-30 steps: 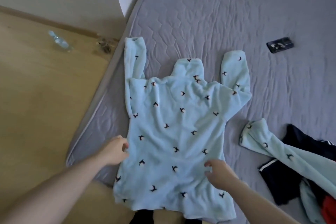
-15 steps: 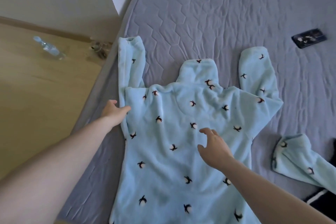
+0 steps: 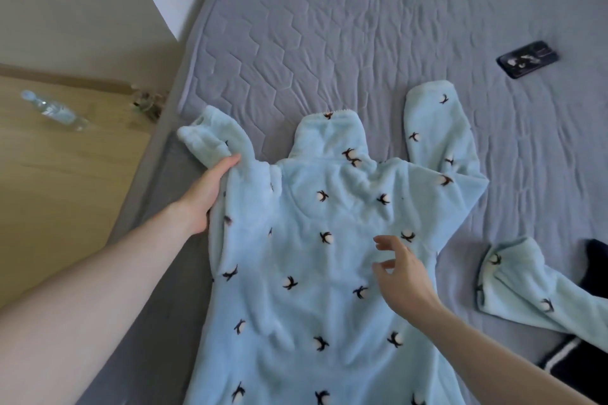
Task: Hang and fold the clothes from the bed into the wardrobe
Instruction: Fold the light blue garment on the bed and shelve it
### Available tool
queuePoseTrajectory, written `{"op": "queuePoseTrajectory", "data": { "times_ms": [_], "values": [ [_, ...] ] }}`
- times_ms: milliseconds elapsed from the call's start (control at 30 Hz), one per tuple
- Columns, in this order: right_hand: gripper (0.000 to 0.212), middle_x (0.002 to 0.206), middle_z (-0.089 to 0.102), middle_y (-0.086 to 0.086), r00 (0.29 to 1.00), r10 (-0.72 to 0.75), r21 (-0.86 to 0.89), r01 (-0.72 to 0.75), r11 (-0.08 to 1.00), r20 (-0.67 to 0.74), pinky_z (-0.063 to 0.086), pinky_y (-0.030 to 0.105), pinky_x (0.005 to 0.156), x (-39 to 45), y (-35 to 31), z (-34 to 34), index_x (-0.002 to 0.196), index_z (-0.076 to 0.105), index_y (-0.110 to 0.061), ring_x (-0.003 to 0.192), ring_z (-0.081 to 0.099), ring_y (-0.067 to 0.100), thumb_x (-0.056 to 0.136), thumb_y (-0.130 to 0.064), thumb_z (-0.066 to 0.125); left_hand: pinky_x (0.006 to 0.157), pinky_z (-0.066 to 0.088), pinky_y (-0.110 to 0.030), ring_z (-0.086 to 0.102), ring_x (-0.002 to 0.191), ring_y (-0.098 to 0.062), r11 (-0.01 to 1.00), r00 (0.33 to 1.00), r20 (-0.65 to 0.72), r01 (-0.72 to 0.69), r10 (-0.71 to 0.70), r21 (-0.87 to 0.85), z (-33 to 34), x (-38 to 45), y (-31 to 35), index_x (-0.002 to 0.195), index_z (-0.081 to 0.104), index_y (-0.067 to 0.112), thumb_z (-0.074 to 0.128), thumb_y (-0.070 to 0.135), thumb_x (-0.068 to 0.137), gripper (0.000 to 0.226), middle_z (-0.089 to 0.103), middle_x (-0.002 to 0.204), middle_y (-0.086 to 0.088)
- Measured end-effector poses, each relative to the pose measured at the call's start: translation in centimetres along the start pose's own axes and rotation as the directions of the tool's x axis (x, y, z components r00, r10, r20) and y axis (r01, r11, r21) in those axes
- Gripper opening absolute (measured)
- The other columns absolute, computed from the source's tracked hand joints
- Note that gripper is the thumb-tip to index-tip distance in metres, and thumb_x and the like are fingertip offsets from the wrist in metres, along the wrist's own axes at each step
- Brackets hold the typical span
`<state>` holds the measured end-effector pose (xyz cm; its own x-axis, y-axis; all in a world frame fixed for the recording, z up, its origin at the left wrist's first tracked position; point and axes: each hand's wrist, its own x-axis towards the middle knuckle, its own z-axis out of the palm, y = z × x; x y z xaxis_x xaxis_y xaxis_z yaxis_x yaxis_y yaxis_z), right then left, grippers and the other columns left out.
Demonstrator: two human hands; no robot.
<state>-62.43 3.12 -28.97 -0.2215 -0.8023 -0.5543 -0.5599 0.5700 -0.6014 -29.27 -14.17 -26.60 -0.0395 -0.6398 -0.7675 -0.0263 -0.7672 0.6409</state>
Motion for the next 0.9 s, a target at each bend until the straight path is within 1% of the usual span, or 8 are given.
{"op": "queuePoseTrajectory", "data": {
  "times_ms": [100,200,267,433,533,667,800,900],
  "values": [
    [0.041,0.128,0.053,-0.022,0.999,-0.019,0.037,0.020,0.999,-0.028,0.050,0.019,0.063,-1.0,0.0,-2.3,0.134,0.050,-0.037,0.102,0.057,-0.005,0.099,-0.016,0.054,0.093,0.057,-0.042,0.074,0.104,-0.025,0.990,0.987,-0.079,-0.137,0.138,0.010,4.4,-1.3,2.3,0.125,0.072,0.018,0.079,0.042,0.075,0.055,0.078,0.110,-0.005],
    [0.039,0.127,0.054,-0.023,0.996,-0.024,0.093,0.032,0.995,-0.085,0.049,0.020,0.069,-2.1,0.6,-5.3,0.128,0.053,-0.041,0.097,0.058,-0.007,0.099,-0.015,0.054,0.097,0.052,-0.037,0.067,0.109,-0.013,0.892,0.889,-0.173,-0.377,0.424,0.249,9.8,-3.5,4.4,0.138,0.058,0.030,0.069,0.031,0.079,0.060,0.072,0.121,0.007],
    [0.038,0.125,0.055,-0.024,0.993,-0.013,0.122,0.027,0.992,-0.119,0.048,0.017,0.067,-2.9,1.5,-7.4,0.124,0.054,-0.043,0.096,0.058,-0.010,0.098,-0.014,0.054,0.102,0.044,-0.030,0.058,0.118,-0.005,0.776,0.827,-0.086,-0.479,0.556,0.410,14.2,-5.0,5.6,0.151,0.041,0.030,0.064,0.024,0.088,0.068,0.063,0.137,0.010],
    [0.039,0.122,0.060,-0.023,0.980,0.039,0.157,-0.008,0.988,-0.197,0.045,0.014,0.073,-4.9,5.0,-13.0,0.120,0.056,-0.041,0.093,0.059,-0.008,0.094,-0.012,0.057,0.108,0.040,-0.038,0.044,0.136,-0.033,0.377,0.663,0.232,-0.640,0.712,0.670,27.0,-7.0,6.5,0.159,0.020,0.019,0.060,0.013,0.091,0.079,0.031,0.158,-0.008],
    [0.038,0.123,0.060,-0.024,0.972,0.078,0.151,-0.044,0.988,-0.223,0.048,0.019,0.071,-5.9,7.7,-15.5,0.120,0.057,-0.040,0.093,0.061,-0.004,0.093,-0.014,0.061,0.096,0.043,-0.038,0.048,0.132,-0.037,0.377,0.781,0.293,-0.546,0.551,0.748,32.9,-6.2,5.7,0.162,0.004,0.026,0.068,0.026,0.090,0.096,0.026,0.156,-0.009],
    [0.037,0.124,0.058,-0.022,0.967,0.130,0.119,-0.105,0.987,-0.220,0.049,0.024,0.070,-6.8,10.9,-16.6,0.123,0.056,-0.039,0.089,0.063,0.000,0.094,-0.017,0.062,0.122,0.023,-0.039,0.016,0.155,-0.025,0.538,0.947,0.255,-0.320,0.194,0.780,35.5,-4.1,2.2,0.164,0.001,0.023,0.080,0.053,0.078,0.120,0.010,0.167,-0.008],
    [0.039,0.123,0.058,-0.021,0.973,0.192,0.117,-0.178,0.977,-0.126,0.051,0.023,0.069,-8.0,12.7,-14.9,0.127,0.055,-0.034,0.085,0.064,-0.001,0.093,-0.015,0.059,0.113,0.031,-0.028,0.034,0.145,-0.021,0.523,0.944,0.189,-0.309,0.269,0.795,30.4,-4.7,-5.7,0.155,0.030,0.020,0.071,0.039,0.087,0.082,0.021,0.157,-0.001],
    [0.038,0.120,0.059,-0.020,0.977,0.211,0.119,-0.208,0.971,-0.013,0.057,0.032,0.074,-9.1,12.8,-12.3,0.125,0.053,-0.036,0.086,0.066,0.003,0.093,-0.018,0.060,0.115,0.035,-0.038,0.038,0.141,-0.026,0.450,0.948,0.030,-0.177,0.315,0.875,22.3,-6.3,-11.5,0.151,0.036,0.013,0.071,0.044,0.086,0.080,0.031,0.150,-0.006]
  ]
}}
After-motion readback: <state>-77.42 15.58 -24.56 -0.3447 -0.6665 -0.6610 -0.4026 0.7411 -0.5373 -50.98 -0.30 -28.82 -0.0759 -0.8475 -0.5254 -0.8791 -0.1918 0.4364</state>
